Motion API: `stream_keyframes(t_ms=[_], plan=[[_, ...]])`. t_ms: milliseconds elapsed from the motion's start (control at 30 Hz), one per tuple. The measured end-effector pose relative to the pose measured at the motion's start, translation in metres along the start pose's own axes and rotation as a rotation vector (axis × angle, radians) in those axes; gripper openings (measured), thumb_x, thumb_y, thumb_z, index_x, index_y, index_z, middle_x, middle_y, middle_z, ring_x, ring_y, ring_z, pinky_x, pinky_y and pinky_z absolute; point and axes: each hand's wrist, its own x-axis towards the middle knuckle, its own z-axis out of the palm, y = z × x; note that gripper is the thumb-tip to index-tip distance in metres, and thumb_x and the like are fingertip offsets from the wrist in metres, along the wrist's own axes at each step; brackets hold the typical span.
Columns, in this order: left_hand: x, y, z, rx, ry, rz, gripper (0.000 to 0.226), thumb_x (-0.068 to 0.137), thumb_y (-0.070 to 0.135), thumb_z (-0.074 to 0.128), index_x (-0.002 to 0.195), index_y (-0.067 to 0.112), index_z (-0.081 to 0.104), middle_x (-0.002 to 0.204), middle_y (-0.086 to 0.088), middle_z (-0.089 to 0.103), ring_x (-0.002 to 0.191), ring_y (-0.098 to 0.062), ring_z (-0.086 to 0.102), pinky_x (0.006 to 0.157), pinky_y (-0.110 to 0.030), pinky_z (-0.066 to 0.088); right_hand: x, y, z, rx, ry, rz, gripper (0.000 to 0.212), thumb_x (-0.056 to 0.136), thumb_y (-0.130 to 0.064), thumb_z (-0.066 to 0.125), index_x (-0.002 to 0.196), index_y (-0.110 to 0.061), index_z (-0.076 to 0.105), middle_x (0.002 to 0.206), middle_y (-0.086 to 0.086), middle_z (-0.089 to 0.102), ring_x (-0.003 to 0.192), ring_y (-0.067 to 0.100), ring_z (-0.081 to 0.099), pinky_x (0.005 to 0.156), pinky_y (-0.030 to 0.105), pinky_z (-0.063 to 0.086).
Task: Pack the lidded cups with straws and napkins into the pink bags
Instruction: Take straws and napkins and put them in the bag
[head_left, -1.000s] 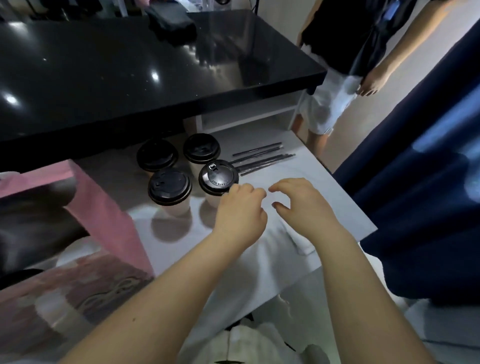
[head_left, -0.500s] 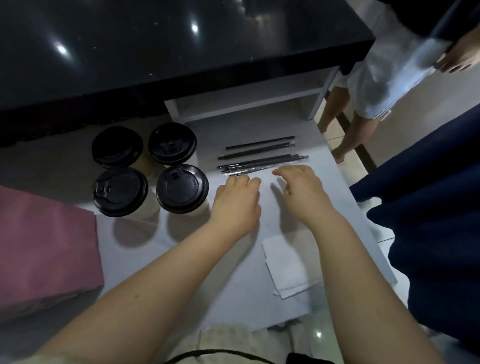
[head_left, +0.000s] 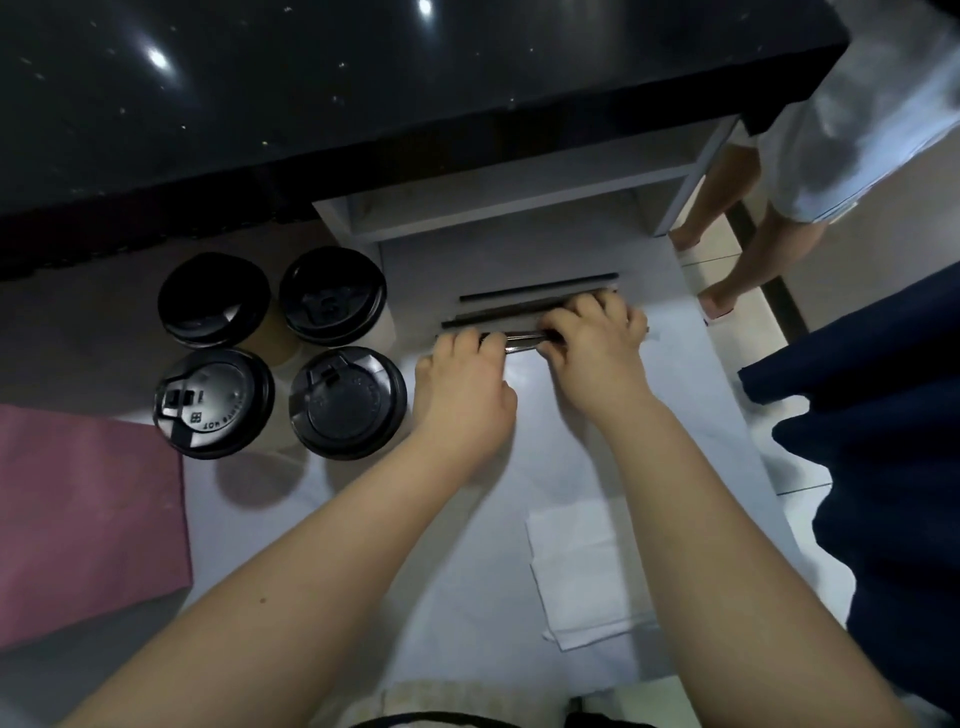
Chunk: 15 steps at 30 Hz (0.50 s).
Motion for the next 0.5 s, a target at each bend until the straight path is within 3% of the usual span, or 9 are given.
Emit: stream_keyframes(t_ms=[267, 500], plan=[[0.011, -0.003, -0.006, -0.038, 0.072, -0.038, 0.049, 0.087, 0.026, 0.054, 0.135, 0.018, 0.048, 0.131, -0.006, 0.049, 0.119, -0.030, 0.041, 0.091, -0.043, 0.038, -0.005, 0.001, -0.001, 0.179, 0.133, 0.013, 0.013, 0.086, -0.021, 0.067, 0.097, -0.018, 0.073, 0.103, 0.001, 0.066, 0.109, 0.031, 0.046, 0.093, 0.036, 0.022], [0.009, 0.003, -0.015, -0.009, 0.109, -0.013, 0.051, 0.088, 0.026, 0.052, 0.138, 0.017, 0.044, 0.134, -0.006, 0.047, 0.122, -0.030, 0.039, 0.093, -0.043, 0.037, -0.009, 0.004, -0.009, 0.128, 0.200, -0.022, 0.015, 0.089, -0.025, 0.063, 0.097, -0.022, 0.076, 0.104, -0.003, 0.071, 0.115, 0.028, 0.050, 0.097, 0.039, 0.019]])
